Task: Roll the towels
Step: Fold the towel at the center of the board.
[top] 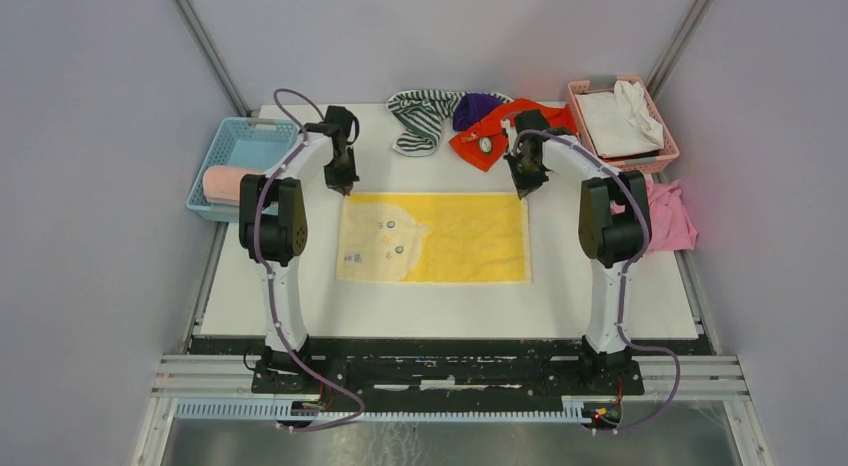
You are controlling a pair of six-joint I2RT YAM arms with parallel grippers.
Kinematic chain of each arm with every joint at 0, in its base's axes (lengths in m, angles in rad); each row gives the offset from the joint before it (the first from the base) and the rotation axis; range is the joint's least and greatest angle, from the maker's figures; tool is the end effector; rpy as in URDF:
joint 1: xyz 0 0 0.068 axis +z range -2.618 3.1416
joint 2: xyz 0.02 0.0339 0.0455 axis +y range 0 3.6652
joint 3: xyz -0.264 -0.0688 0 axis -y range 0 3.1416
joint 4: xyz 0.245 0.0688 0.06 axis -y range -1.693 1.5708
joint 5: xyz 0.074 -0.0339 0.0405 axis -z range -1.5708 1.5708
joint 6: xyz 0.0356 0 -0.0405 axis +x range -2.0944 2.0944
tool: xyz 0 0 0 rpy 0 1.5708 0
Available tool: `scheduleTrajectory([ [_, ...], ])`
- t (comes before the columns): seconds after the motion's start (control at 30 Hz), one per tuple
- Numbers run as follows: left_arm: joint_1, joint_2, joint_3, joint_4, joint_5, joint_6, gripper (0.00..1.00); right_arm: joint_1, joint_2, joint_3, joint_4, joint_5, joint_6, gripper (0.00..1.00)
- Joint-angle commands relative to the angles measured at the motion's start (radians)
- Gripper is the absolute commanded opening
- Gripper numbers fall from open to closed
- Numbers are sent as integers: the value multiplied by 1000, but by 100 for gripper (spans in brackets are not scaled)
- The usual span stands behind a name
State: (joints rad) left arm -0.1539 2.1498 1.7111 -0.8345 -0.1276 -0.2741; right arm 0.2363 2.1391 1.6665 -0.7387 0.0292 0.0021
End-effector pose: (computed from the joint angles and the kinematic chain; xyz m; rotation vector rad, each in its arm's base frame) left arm 0.4392 -0.0636 0.1802 -0.1965 2.8162 0.0864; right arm 0.4339 0.1034 0.1753 -0.3176 2.7630 0.0198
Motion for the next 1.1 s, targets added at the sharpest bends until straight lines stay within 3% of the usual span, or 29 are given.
scheduleTrajectory([
  [0.0,2,-7,158,32,-49,76,3,-34,-64,100,7,69,-57,4],
  [0.13,2,-34,166,66,-45,82,3,-34,-92,126,-7,83,-94,4],
  [0.33,3,-151,19,142,-51,72,3,-34,-174,48,-30,95,-91,5],
  [0.8,2,-418,-318,168,-10,-4,3,-15,-471,-277,-42,45,125,7],
  [1.07,1,-482,-500,173,7,-43,3,23,-513,-457,1,38,206,8],
])
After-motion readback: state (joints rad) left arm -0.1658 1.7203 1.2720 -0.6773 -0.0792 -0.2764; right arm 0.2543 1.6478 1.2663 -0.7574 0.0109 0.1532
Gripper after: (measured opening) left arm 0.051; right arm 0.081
